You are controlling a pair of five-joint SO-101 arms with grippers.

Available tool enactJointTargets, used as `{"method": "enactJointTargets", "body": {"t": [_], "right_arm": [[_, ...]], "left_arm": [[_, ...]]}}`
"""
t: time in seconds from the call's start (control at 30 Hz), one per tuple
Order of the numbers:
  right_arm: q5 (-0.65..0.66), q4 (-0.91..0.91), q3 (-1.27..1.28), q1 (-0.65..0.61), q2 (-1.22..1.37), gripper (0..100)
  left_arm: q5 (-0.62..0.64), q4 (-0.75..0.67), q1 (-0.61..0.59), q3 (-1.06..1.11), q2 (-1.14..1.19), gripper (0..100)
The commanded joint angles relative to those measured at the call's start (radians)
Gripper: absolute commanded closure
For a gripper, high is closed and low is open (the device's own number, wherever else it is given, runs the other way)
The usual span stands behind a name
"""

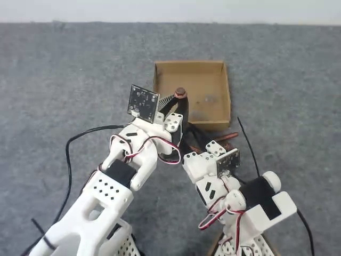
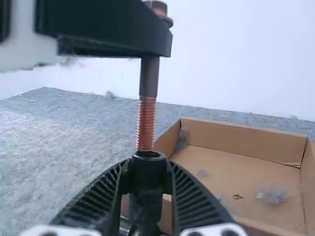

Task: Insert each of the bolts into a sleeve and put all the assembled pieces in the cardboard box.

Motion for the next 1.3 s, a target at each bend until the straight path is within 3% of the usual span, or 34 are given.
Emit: {"method": "enactJointTargets", "body": {"t": [0.0, 0.17, 0.37, 1.27], "right_arm": [[0.014, -0.036, -0.015, 0.021, -0.005, 99.2], [0.017, -0.036, -0.015, 0.022, -0.005, 99.2], [0.130, -0.036, -0.002, 0.021, -0.005, 99.2], [0.129, -0.045, -0.006, 0.068, -0.016, 99.2]], "left_arm": [[-0.006, -0.021, 0.005, -0.010, -0.038, 99], [-0.005, -0.021, 0.025, -0.015, -0.046, 99], [-0.008, -0.018, 0.041, -0.012, -0.040, 99], [-0.051, -0.020, 0.043, 0.093, -0.048, 99]]}}
